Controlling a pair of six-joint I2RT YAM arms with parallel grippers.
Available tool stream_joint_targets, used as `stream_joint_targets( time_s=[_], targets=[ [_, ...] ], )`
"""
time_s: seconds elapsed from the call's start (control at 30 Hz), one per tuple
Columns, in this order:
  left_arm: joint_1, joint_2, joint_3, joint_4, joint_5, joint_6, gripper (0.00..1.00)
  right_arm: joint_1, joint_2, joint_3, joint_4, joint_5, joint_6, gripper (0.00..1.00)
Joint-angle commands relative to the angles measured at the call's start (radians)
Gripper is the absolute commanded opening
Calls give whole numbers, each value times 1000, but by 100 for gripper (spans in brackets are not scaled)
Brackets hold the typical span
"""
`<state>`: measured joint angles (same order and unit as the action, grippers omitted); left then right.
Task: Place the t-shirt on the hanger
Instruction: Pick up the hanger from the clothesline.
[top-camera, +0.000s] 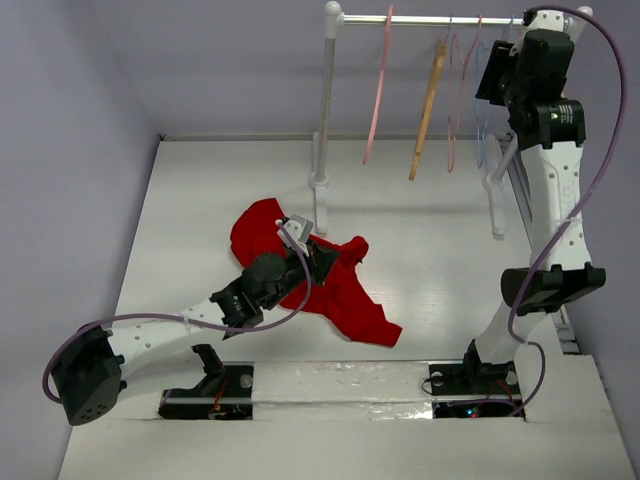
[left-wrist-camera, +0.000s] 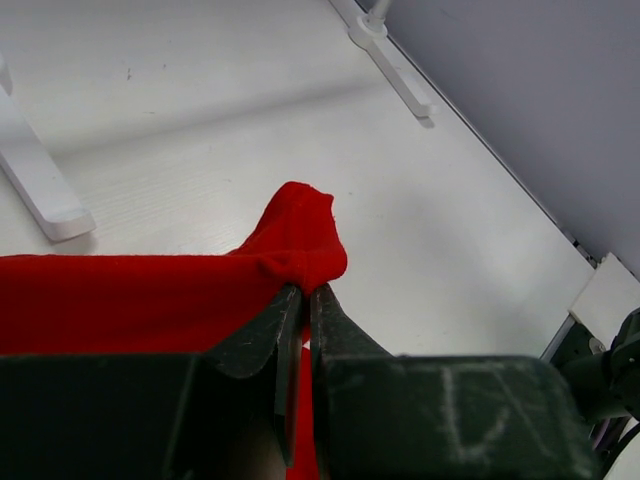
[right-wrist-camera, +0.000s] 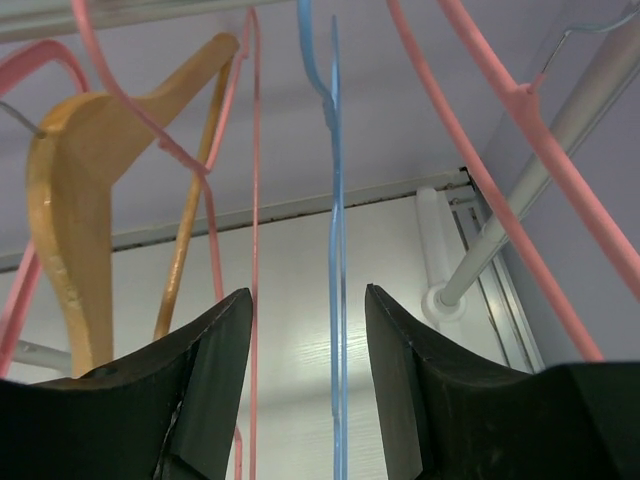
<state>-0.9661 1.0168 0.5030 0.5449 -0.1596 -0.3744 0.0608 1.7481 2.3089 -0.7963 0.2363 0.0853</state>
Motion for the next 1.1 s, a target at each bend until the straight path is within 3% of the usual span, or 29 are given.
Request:
stream_joint_targets(
  time_s=[0.0,0.13,0.47,0.63,0.73,0.77,0.83,1.07],
  targets=[
    [4,-26,-9,75,20,15,0,-7,30,-12,45,34,-21,54],
    [4,-26,-15,81,23,17,0,-7,63,-6,61,49,-36,44],
    [4,-18,-12,86,19,29,0,-7,125,37,80,46,-59,35],
    [4,-24,-15,82,14,32,0,-7,125,23,91,55,-65,19],
    [4,-9,-12,86,22,31,0,-7,120,29,92,58,-68,16],
    [4,-6,-9,87,25,31,0,-7,117,32,92,61,-70,6],
    [4,0,-7,89,28,31,0,-7,108,35,97,66,-73,0],
    [4,2,-6,90,22,28,0,-7,28,-41,157,26,-73,0]
  ],
)
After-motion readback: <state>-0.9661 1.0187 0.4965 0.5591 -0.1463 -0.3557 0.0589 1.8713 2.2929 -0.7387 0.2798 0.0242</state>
